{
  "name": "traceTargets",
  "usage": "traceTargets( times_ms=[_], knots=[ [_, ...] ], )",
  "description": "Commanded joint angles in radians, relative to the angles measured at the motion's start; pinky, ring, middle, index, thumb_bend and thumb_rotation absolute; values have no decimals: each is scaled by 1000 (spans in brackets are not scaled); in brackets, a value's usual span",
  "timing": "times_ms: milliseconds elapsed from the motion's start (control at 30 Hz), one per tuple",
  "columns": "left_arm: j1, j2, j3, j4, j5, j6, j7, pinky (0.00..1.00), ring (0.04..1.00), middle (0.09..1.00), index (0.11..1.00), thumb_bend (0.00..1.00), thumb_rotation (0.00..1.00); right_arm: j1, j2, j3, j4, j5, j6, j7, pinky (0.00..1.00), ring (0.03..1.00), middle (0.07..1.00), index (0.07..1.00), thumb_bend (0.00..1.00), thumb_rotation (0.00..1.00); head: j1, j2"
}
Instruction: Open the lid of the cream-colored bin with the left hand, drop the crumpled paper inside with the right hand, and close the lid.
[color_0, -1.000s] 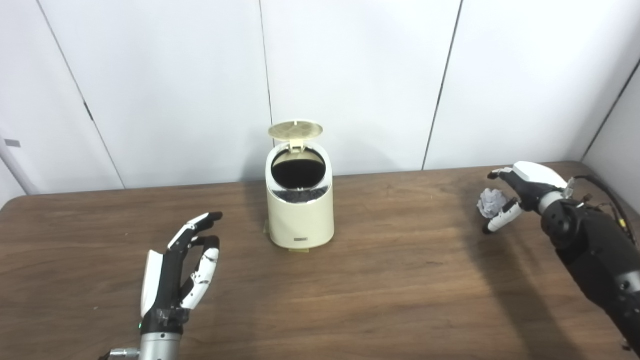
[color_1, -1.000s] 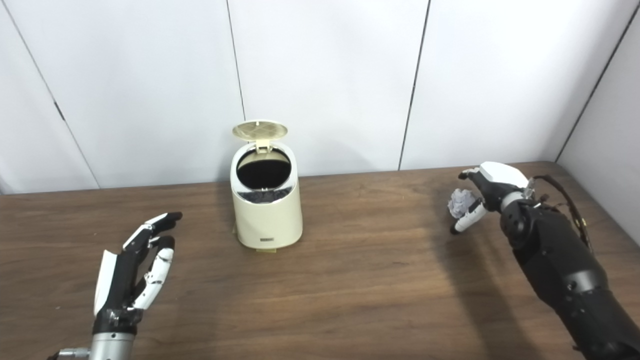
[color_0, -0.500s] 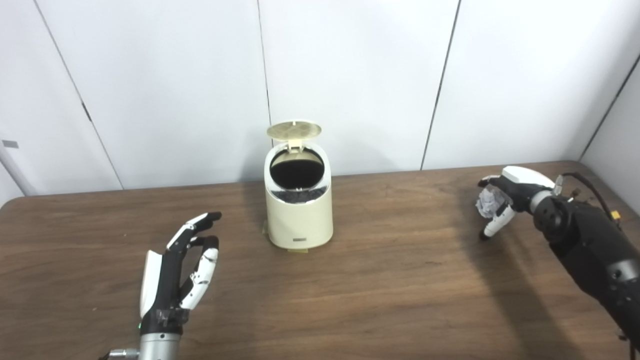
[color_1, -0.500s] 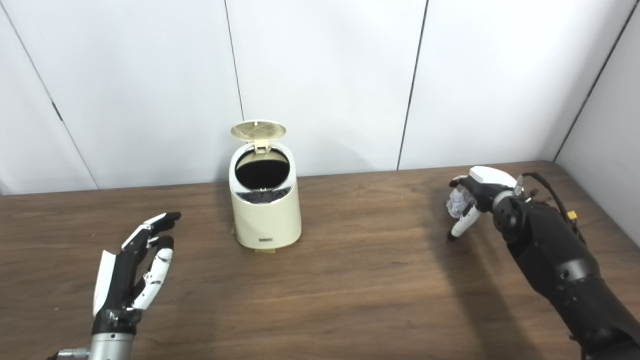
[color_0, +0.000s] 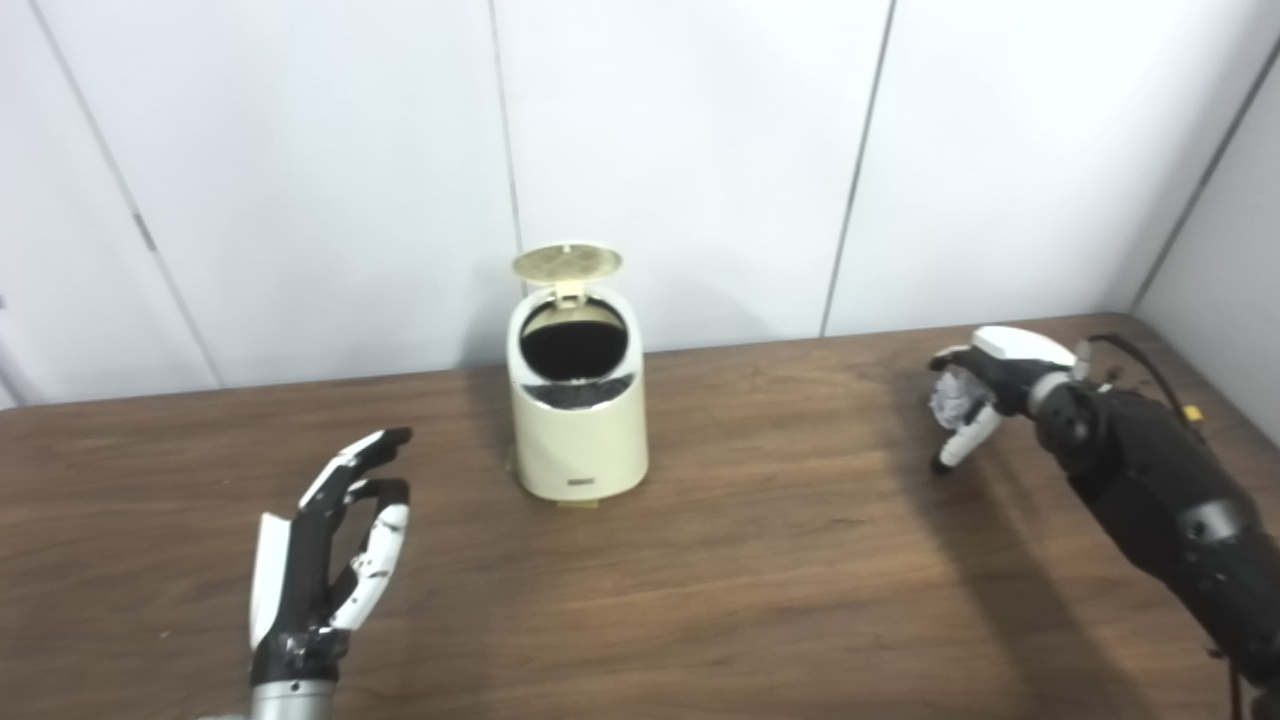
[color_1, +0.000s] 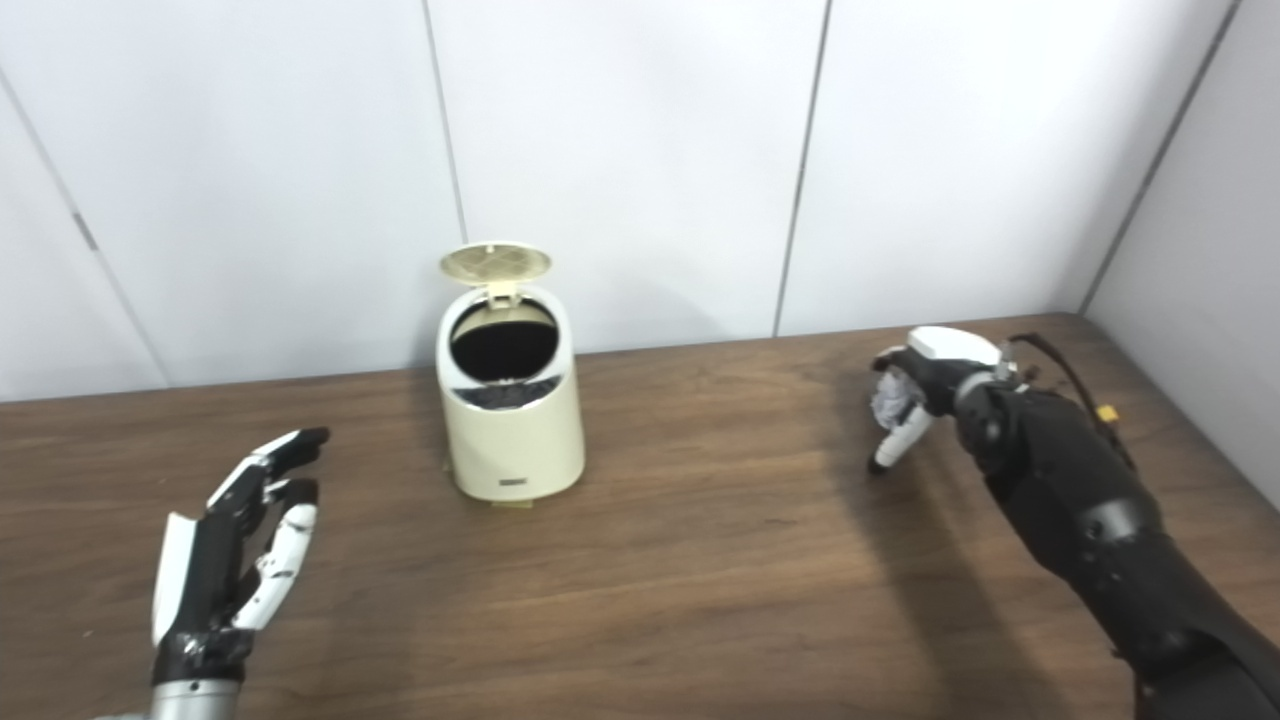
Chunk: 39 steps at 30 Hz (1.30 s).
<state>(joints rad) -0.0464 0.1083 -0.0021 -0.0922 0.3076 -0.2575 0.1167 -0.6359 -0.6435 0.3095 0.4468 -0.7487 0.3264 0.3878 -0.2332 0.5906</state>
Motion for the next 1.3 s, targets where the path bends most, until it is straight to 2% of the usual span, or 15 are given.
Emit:
traceTargets(
  times_ms=[0,167,300,333,467,500,533,600,633,667,733,767,900,1100,1267],
  knots=[
    [-32,11,8,-8,-15,-40,6,706,807,817,801,319,686,-62,-26,6,14,-16,3,-9,628,803,930,851,887,179,-5,0],
    [-31,11,13,-11,-17,-38,5,697,803,813,797,325,670,-90,-21,29,57,-16,22,7,622,794,938,847,852,122,-14,-1],
    [-31,13,16,-10,-24,-44,3,695,801,811,794,317,677,-101,-24,48,80,-23,9,-12,545,704,866,822,855,85,-18,1],
    [-31,14,16,-10,-26,-45,3,697,801,810,794,316,675,-100,-26,52,76,-28,7,-22,502,653,816,806,852,64,-18,2],
    [-30,14,19,-13,-28,-45,4,701,802,809,791,320,672,-101,-30,59,129,-26,-57,-103,434,559,686,771,825,6,-19,2],
    [-29,13,19,-14,-29,-41,3,706,803,808,791,323,673,-97,-28,53,125,-24,-54,-116,389,503,589,761,700,3,-19,2],
    [-28,13,20,-15,-29,-40,3,714,807,810,794,330,676,-98,-24,50,138,-25,-53,-134,315,413,524,744,623,1,-19,1],
    [-28,12,20,-16,-27,-40,5,718,809,810,794,331,679,-101,-16,54,155,-41,-33,-163,272,355,490,683,583,0,-19,1],
    [-29,11,21,-16,-27,-42,5,720,810,810,793,330,679,-105,-11,61,167,-55,-18,-179,261,340,483,570,552,0,-18,1],
    [-29,11,22,-17,-32,-41,4,719,810,809,792,331,678,-106,-3,64,169,-66,5,-190,265,344,482,531,542,0,-18,2],
    [-29,11,22,-18,-38,-41,2,720,810,810,791,332,673,-111,9,72,184,-85,43,-207,269,356,419,514,528,0,-19,1],
    [-29,12,22,-18,-36,-42,2,715,810,811,791,327,671,-114,14,78,198,-92,54,-214,299,391,424,509,529,0,-20,2],
    [-28,12,23,-22,-31,-36,3,710,808,811,792,325,680,-119,21,94,213,-110,81,-223,308,403,433,494,530,0,-22,3],
    [-30,12,26,-18,-31,-38,2,712,807,810,791,331,684,-115,17,99,175,-116,106,-211,299,398,437,493,531,0,-26,2],
    [-34,11,25,-9,-33,-47,4,715,806,807,786,332,678,-117,15,91,176,-101,77,-230,319,412,432,498,530,0,-27,-1]
  ],
)
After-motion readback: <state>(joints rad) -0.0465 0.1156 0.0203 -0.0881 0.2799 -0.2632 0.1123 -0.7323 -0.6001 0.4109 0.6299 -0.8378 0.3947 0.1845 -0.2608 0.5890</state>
